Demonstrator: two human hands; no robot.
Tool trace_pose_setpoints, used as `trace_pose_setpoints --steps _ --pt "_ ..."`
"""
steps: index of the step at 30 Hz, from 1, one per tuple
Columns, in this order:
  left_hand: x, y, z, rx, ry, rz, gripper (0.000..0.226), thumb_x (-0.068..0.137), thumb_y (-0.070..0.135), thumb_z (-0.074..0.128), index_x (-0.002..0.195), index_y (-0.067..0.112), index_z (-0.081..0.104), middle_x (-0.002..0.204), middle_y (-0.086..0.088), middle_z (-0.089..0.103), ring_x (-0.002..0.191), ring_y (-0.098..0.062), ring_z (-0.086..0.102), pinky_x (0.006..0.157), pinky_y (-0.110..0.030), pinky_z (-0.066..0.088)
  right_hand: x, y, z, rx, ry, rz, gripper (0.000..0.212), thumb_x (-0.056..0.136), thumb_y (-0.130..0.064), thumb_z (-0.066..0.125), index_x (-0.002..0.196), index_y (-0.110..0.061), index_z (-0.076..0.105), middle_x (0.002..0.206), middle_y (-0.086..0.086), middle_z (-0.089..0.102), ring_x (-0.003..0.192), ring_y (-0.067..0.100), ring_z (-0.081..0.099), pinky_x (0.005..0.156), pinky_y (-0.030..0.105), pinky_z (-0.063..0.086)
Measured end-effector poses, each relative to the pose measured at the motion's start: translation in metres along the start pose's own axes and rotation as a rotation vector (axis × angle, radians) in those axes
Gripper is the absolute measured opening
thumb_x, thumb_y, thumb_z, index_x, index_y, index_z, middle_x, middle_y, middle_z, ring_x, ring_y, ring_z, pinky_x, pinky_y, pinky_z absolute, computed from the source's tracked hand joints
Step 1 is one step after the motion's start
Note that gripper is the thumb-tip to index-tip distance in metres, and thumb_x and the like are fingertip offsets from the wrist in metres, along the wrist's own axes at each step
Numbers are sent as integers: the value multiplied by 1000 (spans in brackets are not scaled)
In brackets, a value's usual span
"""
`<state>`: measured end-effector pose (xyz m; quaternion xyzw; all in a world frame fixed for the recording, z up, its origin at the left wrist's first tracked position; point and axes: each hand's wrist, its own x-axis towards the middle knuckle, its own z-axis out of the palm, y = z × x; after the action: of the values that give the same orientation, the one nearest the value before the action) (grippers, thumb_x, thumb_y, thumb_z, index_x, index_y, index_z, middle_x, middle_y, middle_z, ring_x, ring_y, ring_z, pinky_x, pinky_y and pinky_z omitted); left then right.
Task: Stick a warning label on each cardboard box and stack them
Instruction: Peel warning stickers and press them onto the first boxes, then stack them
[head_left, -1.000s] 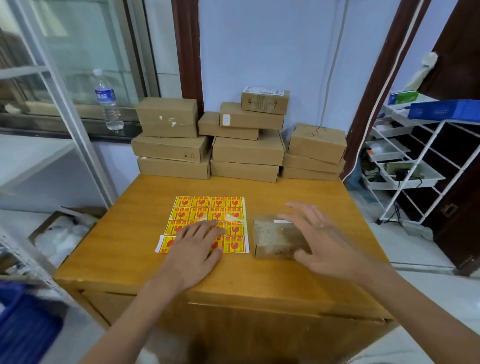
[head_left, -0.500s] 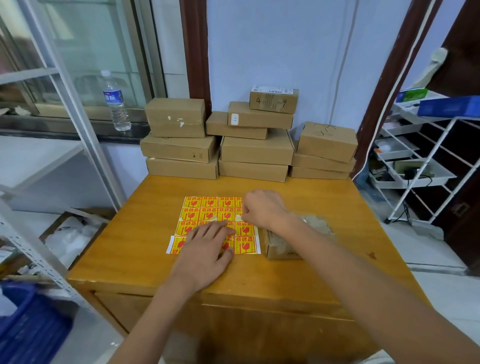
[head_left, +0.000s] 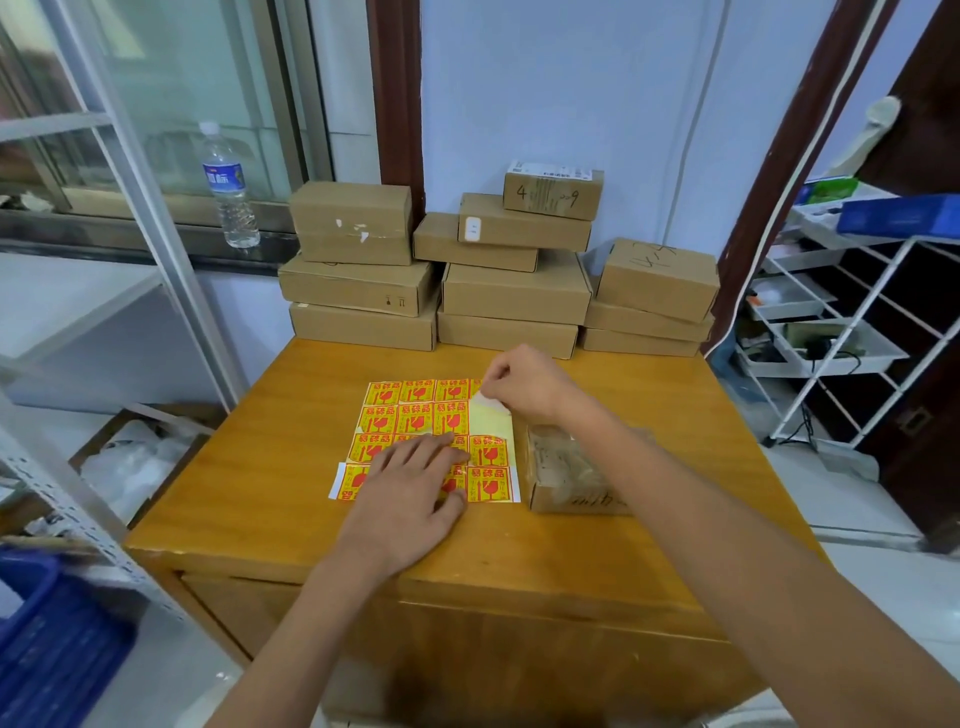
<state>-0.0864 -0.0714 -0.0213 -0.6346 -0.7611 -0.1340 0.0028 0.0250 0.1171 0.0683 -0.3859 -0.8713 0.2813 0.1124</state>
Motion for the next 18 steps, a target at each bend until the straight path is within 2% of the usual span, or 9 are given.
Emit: trace_pose_setpoints --steps 3,5,9,14,16,18 --pt "-2 0 -2 -1 -10 -1 53 98 59 26 146 43 41 157 19 35 149 -9 24 123 -39 20 -5 4 -20 312 25 104 8 96 -19 70 94 -13 75 87 -2 75 76 9 69 68 26 53" --pt "-2 1 -2 -13 -11 3 56 96 61 23 146 42 42 157 18 36 149 -11 25 123 -40 21 -14 8 -32 443 53 139 12 95 -18 72 102 -9 75 93 2 78 73 6 72 67 26 54" --pt "-4 2 -6 -39 28 14 49 98 58 35 144 41 45 158 17 36 149 -12 27 123 -41 20 -43 19 -51 499 79 101 14 94 -17 74 103 -7 75 94 3 79 77 7 74 77 29 60" --pt "-4 4 -10 -48 21 15 45 100 52 45 144 39 45 156 15 39 147 -12 30 123 -39 22 -75 38 -62 550 88 106 12 95 -15 73 102 -5 73 92 2 77 85 13 74 77 29 63" --pt "-7 7 -13 -24 86 20 46 98 47 53 143 36 47 154 12 41 146 -16 33 123 -43 26 -86 46 -63 554 137 92 7 95 -15 72 96 -8 72 91 5 78 90 20 76 81 36 64" --pt "-10 15 -19 -10 189 27 38 97 40 57 135 33 55 144 10 50 137 -18 43 118 -44 34 -99 53 -64 495 199 26 6 95 -15 71 89 -12 69 84 4 78 86 22 75 81 41 64"
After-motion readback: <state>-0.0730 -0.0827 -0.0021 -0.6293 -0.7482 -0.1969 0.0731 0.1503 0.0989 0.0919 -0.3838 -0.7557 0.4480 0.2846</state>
